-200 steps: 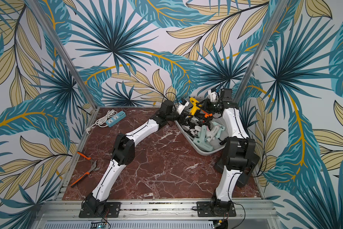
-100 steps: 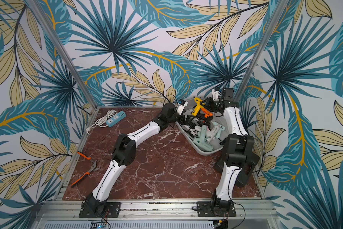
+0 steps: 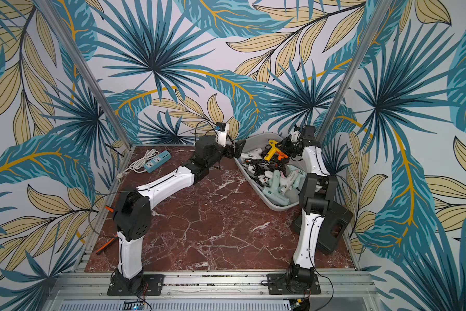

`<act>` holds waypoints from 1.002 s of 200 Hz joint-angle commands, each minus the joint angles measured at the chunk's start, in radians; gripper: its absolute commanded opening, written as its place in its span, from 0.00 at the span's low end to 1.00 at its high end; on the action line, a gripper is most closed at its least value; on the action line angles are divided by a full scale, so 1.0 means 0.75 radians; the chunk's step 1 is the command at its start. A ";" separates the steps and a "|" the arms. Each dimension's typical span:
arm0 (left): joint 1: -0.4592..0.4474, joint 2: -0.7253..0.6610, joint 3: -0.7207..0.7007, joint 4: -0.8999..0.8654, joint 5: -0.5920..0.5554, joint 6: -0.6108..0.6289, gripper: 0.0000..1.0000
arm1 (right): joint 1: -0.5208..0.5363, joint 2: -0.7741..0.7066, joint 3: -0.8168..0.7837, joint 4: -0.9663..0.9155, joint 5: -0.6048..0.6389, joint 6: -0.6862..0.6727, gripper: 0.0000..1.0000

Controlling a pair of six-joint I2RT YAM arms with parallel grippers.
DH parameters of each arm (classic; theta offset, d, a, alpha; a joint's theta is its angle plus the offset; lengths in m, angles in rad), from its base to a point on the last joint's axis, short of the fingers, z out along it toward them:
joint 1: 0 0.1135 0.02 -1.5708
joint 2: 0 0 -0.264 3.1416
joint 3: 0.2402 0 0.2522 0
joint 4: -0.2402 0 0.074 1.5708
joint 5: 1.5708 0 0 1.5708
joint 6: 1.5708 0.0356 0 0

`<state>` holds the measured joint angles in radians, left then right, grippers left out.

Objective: Put the hot melt glue gun into the storage box
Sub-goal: Place the hot melt adhesive gun in the storage box.

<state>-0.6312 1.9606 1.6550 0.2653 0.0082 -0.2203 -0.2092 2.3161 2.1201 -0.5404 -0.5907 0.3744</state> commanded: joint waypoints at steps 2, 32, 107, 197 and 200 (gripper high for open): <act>0.001 -0.088 -0.125 0.002 -0.067 -0.032 1.00 | -0.007 0.033 0.019 -0.101 0.101 -0.047 0.27; 0.005 -0.217 -0.278 -0.015 -0.074 -0.078 1.00 | -0.014 0.018 0.013 -0.166 0.165 -0.080 0.44; 0.003 -0.496 -0.620 -0.030 -0.166 -0.154 1.00 | -0.016 -0.276 -0.135 -0.239 0.325 -0.116 0.65; 0.046 -0.738 -0.941 -0.105 -0.371 -0.277 1.00 | 0.133 -0.963 -1.012 -0.178 0.558 -0.069 0.30; 0.051 -0.740 -0.950 -0.104 -0.370 -0.285 1.00 | 0.145 -0.977 -1.036 -0.176 0.564 -0.064 0.29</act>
<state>-0.6182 1.4322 0.9878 0.2157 -0.2195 -0.3893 -0.1638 1.6428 1.4731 -0.6765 -0.2264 0.3172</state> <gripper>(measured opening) 0.999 0.308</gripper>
